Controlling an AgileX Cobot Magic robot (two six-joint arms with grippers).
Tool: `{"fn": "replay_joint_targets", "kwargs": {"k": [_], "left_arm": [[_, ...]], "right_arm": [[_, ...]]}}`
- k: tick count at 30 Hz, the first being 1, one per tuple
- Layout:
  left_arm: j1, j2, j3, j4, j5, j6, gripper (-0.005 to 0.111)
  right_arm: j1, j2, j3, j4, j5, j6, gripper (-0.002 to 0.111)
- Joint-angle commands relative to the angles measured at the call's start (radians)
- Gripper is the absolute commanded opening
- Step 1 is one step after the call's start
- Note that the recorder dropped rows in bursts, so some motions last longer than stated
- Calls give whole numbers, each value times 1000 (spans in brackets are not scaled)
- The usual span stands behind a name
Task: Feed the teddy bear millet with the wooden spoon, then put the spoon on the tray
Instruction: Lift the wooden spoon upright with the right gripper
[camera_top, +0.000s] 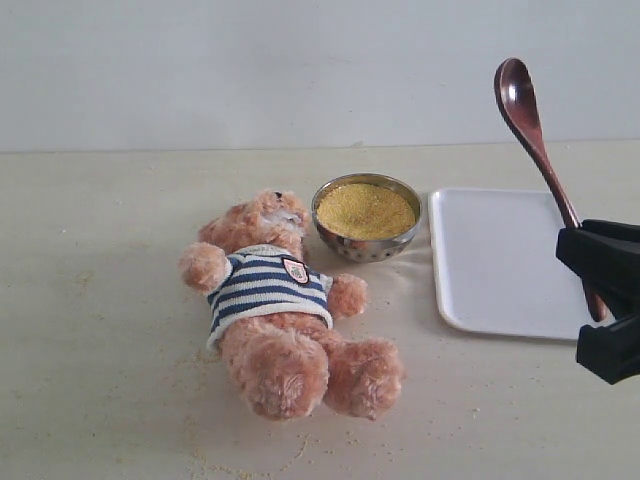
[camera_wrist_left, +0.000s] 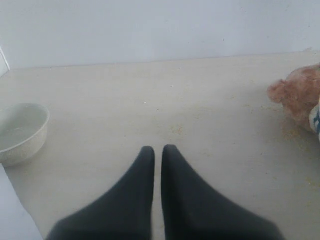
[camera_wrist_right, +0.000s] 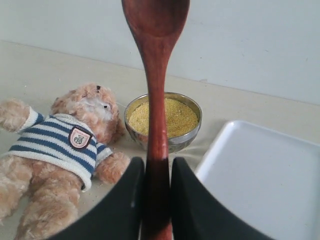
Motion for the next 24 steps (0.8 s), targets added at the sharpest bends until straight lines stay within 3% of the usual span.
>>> {"fn": "replay_joint_targets", "kwargs": {"k": [1,11,18,24], "left_arm": [[3,-2,3,-8,-13,3,5],[3,-2,3,-6,-34,2,5],[3,-2,3,-509,-156,-110,5],[3,-2,3,-598,-259,-136,5]], "right_arm": [[2,-7,1,-3,-13,3,0],[2,-7,1,-3,-12,10,0],[2,-7,1,-3,-10,10,0],[2,-7,1,-3,-10,10,0]]}}
